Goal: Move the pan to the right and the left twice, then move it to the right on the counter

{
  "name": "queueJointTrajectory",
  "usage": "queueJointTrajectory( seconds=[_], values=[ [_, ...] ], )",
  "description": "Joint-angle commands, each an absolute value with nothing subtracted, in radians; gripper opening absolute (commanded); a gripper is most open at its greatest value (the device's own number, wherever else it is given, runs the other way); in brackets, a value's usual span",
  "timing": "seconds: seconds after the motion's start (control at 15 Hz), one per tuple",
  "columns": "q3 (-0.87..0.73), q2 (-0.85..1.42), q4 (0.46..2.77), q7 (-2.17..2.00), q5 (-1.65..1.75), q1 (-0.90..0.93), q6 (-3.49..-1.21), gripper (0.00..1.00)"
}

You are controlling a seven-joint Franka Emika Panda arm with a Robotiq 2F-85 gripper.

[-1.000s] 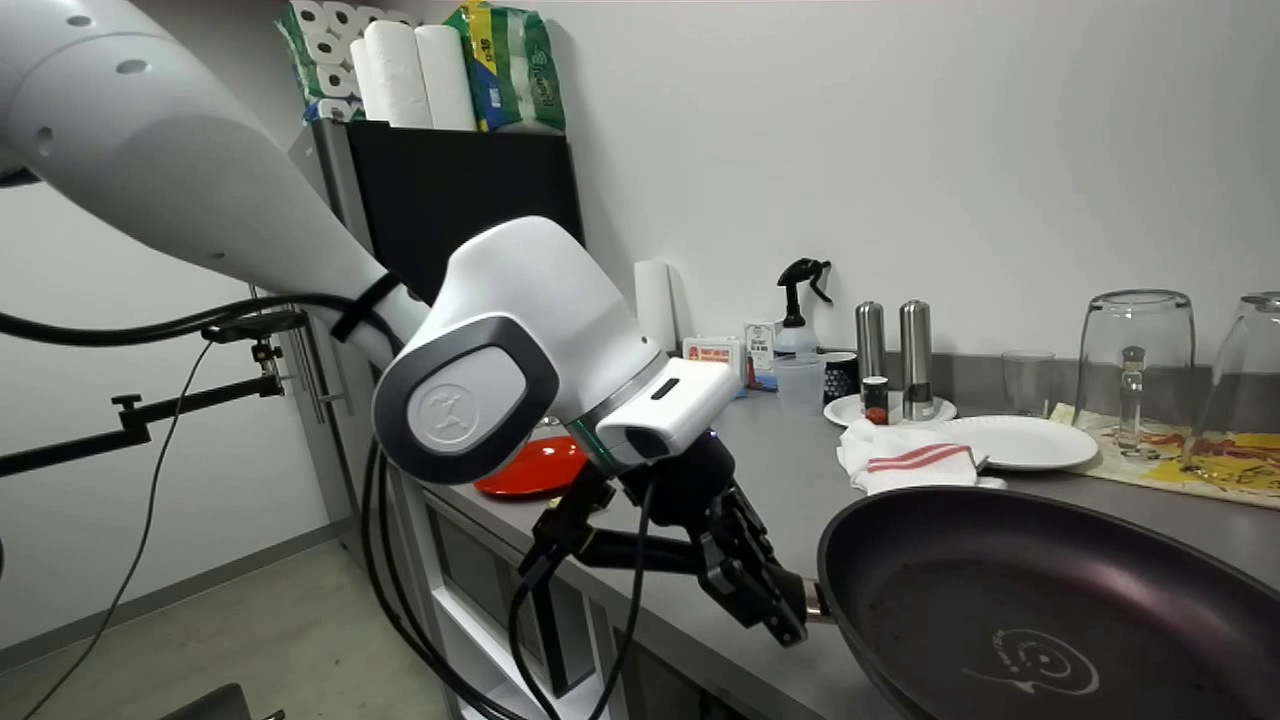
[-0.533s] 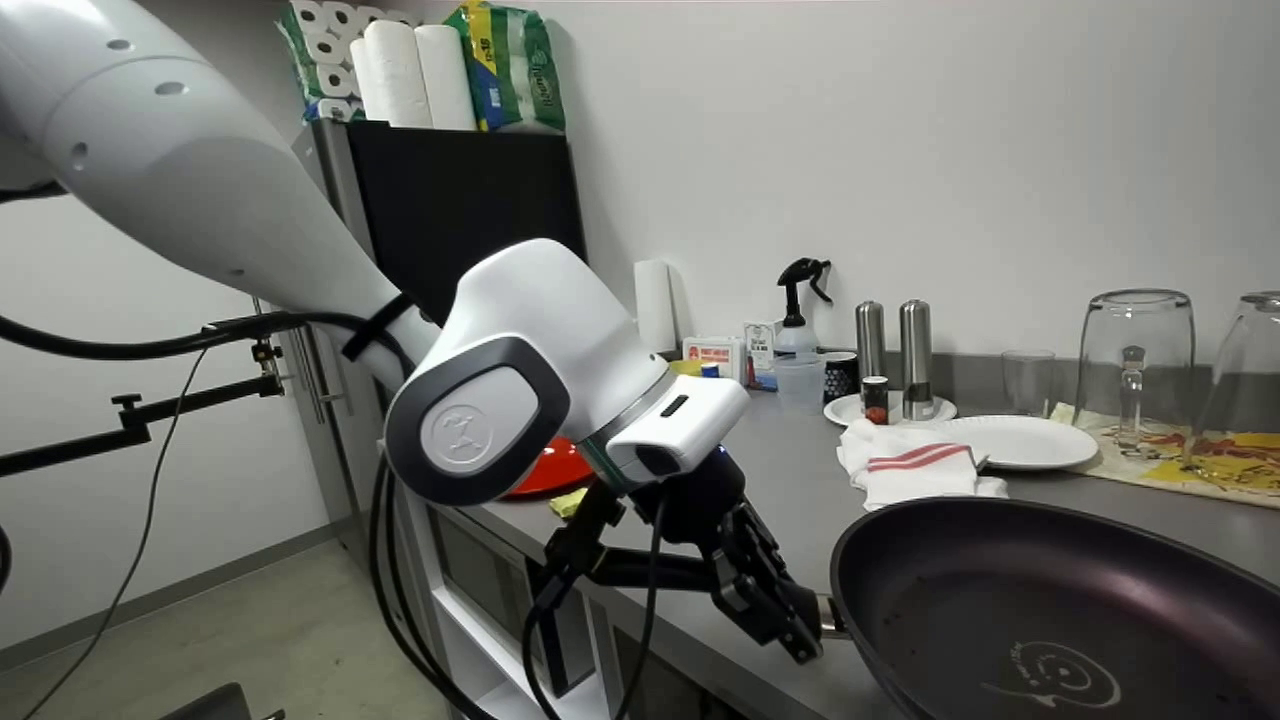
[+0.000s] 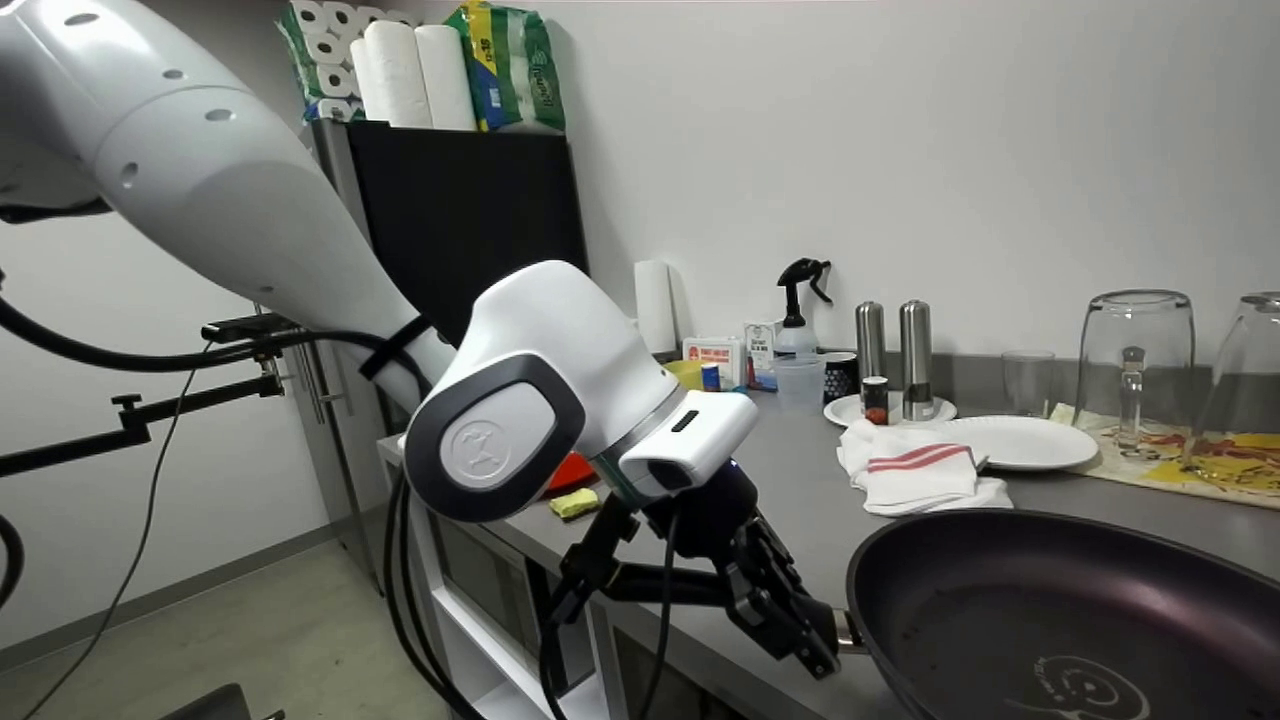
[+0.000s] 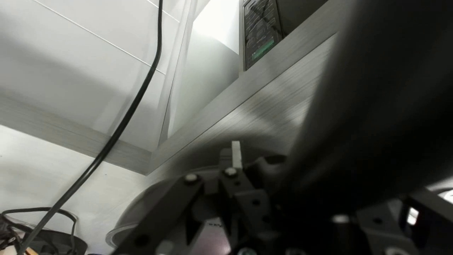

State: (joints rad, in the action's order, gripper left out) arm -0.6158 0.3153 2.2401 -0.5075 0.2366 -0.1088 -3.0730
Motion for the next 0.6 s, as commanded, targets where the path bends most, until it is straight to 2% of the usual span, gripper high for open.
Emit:
queueJointTrajectory(
  seconds=[0.0, 0.33, 0.53],
  values=[
    [-0.697, 0.344, 2.190, -0.562, 0.260, -0.047, -3.141, 0.22],
    [-0.767, 0.384, 2.176, -0.601, 0.249, 0.017, -3.142, 0.22],
    [-0.756, 0.380, 2.180, -0.615, 0.226, 0.025, -3.124, 0.22]
  ],
)
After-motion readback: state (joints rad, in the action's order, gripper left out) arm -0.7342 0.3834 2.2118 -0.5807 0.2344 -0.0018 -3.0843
